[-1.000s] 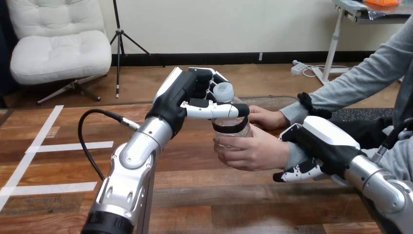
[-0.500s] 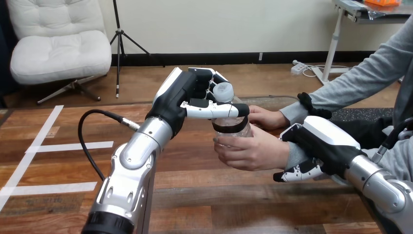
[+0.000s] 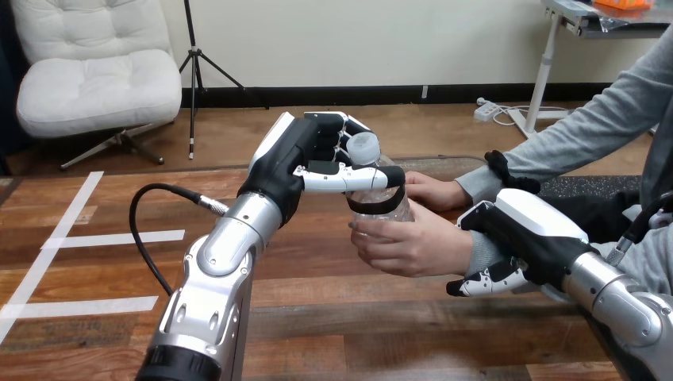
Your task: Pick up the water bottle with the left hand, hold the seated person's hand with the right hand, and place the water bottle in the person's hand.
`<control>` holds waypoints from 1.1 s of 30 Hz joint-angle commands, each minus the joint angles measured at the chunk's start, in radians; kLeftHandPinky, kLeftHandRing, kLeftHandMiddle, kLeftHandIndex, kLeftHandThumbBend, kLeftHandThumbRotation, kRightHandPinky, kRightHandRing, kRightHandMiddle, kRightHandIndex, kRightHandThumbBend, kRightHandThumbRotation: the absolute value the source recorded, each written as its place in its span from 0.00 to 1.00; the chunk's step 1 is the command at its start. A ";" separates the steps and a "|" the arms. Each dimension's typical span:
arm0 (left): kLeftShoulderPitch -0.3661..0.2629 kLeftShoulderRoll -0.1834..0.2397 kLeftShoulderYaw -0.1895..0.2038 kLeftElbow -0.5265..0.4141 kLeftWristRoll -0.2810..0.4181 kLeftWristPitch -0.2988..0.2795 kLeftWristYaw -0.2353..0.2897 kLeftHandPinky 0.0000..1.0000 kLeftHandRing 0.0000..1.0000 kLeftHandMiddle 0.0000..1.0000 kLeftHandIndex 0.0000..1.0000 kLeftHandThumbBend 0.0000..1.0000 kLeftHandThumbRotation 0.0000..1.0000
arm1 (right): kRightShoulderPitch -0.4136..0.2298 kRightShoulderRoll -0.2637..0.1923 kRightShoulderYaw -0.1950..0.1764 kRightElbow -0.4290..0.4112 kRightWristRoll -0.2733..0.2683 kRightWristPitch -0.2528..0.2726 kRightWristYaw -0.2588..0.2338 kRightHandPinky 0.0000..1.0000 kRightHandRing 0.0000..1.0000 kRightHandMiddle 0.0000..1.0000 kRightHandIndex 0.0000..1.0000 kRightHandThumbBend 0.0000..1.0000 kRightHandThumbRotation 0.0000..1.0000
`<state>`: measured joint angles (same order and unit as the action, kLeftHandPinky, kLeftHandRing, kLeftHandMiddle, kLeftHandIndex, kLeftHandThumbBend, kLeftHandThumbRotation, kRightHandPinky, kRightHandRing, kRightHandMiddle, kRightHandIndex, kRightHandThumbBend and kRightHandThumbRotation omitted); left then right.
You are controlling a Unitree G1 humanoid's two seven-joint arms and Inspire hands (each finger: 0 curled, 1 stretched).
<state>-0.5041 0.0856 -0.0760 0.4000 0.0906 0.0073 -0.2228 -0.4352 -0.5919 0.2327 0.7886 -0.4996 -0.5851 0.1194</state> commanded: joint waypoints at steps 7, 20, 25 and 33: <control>-0.040 -0.005 0.028 0.032 -0.053 -0.062 -0.017 0.51 0.58 0.63 0.66 0.82 0.33 | -0.080 0.003 -0.014 -0.056 0.017 -0.007 -0.009 0.19 0.23 0.30 0.31 0.62 0.00; -0.046 0.023 0.010 0.045 -0.043 -0.065 -0.054 0.67 0.77 0.83 0.87 0.99 0.62 | -0.080 0.002 -0.012 -0.052 0.011 -0.019 -0.019 0.19 0.23 0.30 0.31 0.64 0.00; -0.046 0.029 0.006 0.042 -0.035 -0.061 -0.060 0.75 0.85 0.89 0.93 1.00 0.72 | -0.079 0.003 -0.013 -0.052 0.013 -0.015 -0.017 0.19 0.23 0.30 0.31 0.64 0.00; -0.043 0.023 0.015 0.042 -0.055 -0.062 -0.078 0.85 0.93 0.95 0.98 1.00 0.78 | -0.078 0.004 -0.014 -0.048 0.017 -0.016 -0.015 0.20 0.24 0.30 0.31 0.64 0.00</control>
<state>-0.5043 0.1010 -0.0640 0.4464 0.0471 -0.0327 -0.2910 -0.4352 -0.5937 0.2326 0.7886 -0.5009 -0.5810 0.1194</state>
